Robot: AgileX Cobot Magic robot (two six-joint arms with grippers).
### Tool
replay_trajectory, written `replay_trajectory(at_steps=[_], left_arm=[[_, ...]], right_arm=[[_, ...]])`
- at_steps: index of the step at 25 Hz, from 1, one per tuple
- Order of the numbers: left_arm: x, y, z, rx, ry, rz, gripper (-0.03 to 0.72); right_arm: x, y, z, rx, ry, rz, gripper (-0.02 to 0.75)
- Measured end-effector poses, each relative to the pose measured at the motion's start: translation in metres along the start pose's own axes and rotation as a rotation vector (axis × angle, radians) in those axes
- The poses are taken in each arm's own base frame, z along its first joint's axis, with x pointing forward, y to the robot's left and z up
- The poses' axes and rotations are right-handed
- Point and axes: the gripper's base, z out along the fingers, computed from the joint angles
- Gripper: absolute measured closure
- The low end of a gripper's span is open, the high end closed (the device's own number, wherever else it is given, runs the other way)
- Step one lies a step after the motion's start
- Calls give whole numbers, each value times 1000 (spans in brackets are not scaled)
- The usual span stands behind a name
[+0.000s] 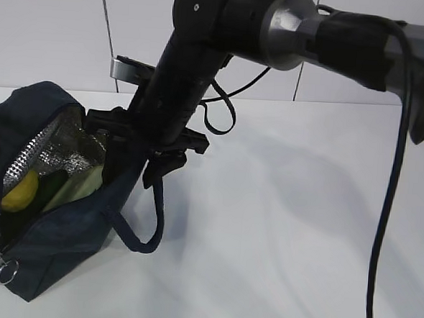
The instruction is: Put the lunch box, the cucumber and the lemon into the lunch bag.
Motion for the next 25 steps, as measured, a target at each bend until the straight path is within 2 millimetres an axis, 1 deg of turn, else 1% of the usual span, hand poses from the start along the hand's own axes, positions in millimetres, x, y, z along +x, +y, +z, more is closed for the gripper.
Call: replay_trajectory(at_steps=[1, 3, 9, 11, 15, 18, 21, 25], left_arm=[[0, 0, 0, 1, -1, -1, 690], [0, 0, 0, 3, -1, -2, 690], [0, 0, 0, 5, 3, -2, 690], [1, -1, 0, 6, 10, -1, 690], [3, -1, 0, 15, 30, -1, 690], [4, -3, 0, 37, 39, -10, 690], [3, -10, 1, 88, 28, -10, 690], [4, -29, 7, 182, 32, 8, 690]], right_arm=[[0, 0, 0, 0, 0, 0, 312], [0, 0, 0, 2, 0, -1, 381], [-1, -3, 0, 35, -6, -13, 684], [-1, -4, 0, 50, -9, -18, 731], [-1, -6, 0, 79, -13, -32, 741], [-1, -7, -7, 123, -35, -55, 741], [1, -4, -23, 161, -62, -87, 742], [5, 1, -48, 208, -111, -127, 743]])
